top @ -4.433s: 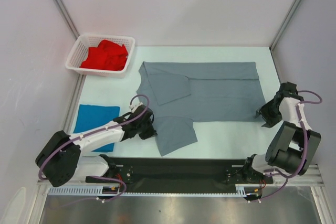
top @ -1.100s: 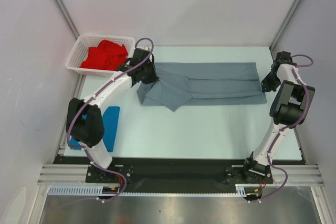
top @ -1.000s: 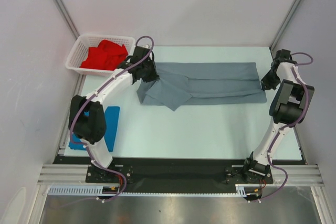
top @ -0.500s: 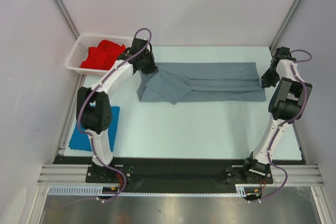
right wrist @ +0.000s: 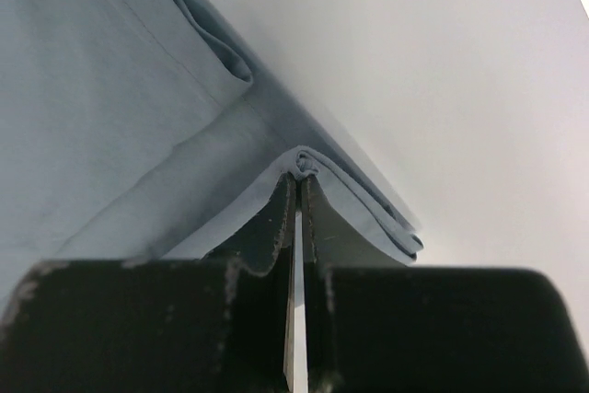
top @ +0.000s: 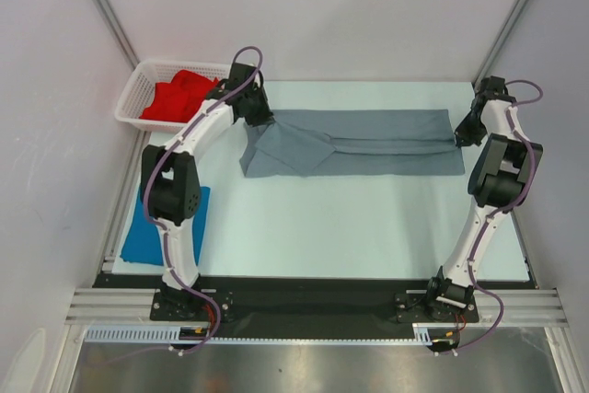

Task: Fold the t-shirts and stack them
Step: Fold the tshirt

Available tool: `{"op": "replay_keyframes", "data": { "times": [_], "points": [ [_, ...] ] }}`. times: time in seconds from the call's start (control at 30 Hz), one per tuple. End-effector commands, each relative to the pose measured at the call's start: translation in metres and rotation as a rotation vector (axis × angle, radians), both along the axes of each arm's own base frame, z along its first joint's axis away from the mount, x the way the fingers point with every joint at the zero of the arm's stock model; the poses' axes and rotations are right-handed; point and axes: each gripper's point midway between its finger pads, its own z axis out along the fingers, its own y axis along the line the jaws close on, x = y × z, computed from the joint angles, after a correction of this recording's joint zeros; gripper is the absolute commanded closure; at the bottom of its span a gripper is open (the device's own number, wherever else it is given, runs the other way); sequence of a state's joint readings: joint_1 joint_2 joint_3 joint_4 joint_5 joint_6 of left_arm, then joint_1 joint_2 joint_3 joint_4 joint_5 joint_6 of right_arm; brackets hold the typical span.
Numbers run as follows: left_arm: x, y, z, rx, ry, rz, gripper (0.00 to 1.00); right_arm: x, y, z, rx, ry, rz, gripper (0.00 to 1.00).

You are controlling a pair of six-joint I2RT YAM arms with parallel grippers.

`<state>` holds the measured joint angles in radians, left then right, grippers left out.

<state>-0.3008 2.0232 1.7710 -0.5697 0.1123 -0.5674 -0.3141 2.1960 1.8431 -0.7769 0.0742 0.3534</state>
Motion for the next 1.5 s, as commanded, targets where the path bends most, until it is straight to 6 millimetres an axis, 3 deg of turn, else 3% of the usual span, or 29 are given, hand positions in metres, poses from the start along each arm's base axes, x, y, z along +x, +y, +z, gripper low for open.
{"op": "replay_keyframes", "data": {
  "times": [0.0,1.0,1.47],
  "points": [
    [0.016,0.002,0.022,-0.017,-0.064,-0.006,1.0,0.016,-0.007,0.01,-0.027,-0.039,0.014,1.0],
    [0.035,0.019,-0.013,-0.011,0.0,0.015,1.0,0.029,-0.003,-0.007,-0.017,-0.017,0.009,0.96],
    [0.041,0.016,-0.028,-0.018,0.023,0.004,1.0,0.028,-0.006,-0.012,-0.028,-0.002,0.0,0.95]
  ]
}}
